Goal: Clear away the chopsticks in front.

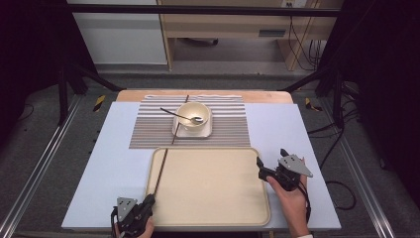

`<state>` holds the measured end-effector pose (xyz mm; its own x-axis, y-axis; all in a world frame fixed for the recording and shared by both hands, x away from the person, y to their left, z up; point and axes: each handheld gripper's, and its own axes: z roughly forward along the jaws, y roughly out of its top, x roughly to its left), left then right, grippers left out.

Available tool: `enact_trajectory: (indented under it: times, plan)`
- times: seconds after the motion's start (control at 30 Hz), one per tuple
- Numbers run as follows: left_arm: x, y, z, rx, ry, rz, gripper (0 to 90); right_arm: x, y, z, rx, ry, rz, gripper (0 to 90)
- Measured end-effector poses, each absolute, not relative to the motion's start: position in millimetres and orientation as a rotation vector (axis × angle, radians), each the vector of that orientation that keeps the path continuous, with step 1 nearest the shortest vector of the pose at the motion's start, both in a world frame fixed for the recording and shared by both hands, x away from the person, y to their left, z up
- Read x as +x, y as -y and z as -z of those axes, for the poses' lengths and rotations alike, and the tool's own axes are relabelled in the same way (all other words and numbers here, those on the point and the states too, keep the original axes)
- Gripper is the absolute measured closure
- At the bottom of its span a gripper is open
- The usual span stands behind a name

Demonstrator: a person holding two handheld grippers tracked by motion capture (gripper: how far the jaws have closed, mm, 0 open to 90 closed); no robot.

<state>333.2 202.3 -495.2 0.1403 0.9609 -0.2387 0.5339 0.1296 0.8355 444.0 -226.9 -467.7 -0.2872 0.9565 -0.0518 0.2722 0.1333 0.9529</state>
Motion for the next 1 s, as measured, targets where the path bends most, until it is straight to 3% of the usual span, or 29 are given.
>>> enact_trajectory:
  times: [0.4,0.57,0.67,1.0]
  plan:
    - [334,-200,496,1.519,-1.512,-0.615,79.5,444,227,468,1.200,-1.685,-1.186,10.9]
    - [333,-200,494,1.509,-1.515,-0.630,72.8,444,226,468,1.195,-1.688,-1.187,10.8]
    - [333,-200,493,1.488,-1.524,-0.648,62.2,444,226,468,1.197,-1.689,-1.186,10.5]
    - [337,-197,483,1.510,-1.460,-0.611,41.2,444,226,468,1.195,-1.692,-1.185,10.5]
